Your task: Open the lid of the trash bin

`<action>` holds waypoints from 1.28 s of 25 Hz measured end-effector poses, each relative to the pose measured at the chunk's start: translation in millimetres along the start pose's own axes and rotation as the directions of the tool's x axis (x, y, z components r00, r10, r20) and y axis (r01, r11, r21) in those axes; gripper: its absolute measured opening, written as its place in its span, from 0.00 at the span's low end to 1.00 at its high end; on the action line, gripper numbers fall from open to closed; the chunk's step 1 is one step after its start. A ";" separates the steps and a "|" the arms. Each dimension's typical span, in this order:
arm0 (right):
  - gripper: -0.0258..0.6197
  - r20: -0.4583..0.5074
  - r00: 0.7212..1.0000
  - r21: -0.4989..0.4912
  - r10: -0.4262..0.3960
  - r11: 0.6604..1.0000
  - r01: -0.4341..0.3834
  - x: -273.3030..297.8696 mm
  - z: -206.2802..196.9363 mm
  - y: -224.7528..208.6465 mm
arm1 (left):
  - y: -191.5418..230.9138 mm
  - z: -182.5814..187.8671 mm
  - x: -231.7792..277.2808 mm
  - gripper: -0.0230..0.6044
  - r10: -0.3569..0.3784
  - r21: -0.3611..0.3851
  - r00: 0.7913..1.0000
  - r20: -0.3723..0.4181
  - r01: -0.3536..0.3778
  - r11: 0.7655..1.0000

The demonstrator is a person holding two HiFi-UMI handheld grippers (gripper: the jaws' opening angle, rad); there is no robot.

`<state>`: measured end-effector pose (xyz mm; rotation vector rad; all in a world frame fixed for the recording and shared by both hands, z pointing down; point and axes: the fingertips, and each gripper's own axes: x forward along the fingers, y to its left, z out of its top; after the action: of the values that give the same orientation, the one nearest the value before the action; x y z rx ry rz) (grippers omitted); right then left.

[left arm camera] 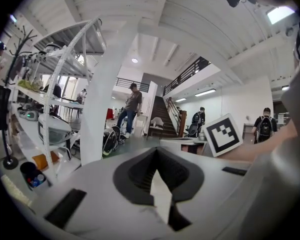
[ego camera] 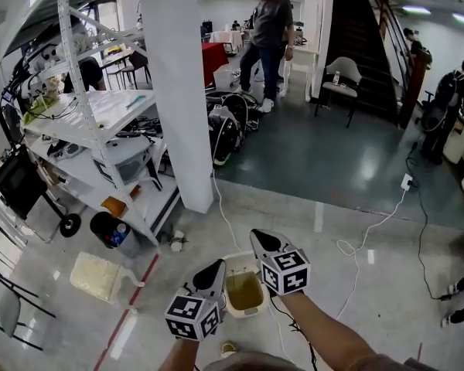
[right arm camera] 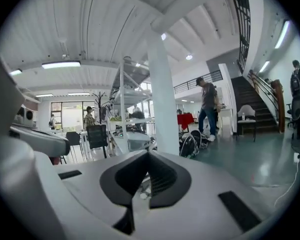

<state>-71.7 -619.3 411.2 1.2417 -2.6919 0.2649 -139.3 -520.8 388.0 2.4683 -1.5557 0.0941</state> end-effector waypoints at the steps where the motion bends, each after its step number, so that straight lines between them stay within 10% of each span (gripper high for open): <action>1: 0.09 0.028 1.000 0.002 0.006 1.000 -0.006 -10.2 8.3 4.6 | -2.6 3.1 -0.9 0.01 -0.005 0.003 1.000 0.008 0.005 1.000; 32: 0.09 0.196 0.981 -0.019 -0.008 1.000 0.012 -112.8 10.7 50.5 | -10.3 2.9 -21.8 0.01 -0.027 0.063 0.997 0.076 0.022 0.998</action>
<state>-38.8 -506.6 371.1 1.3400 -2.8432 0.1189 -139.8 -497.9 379.9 2.5676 -1.5750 0.0446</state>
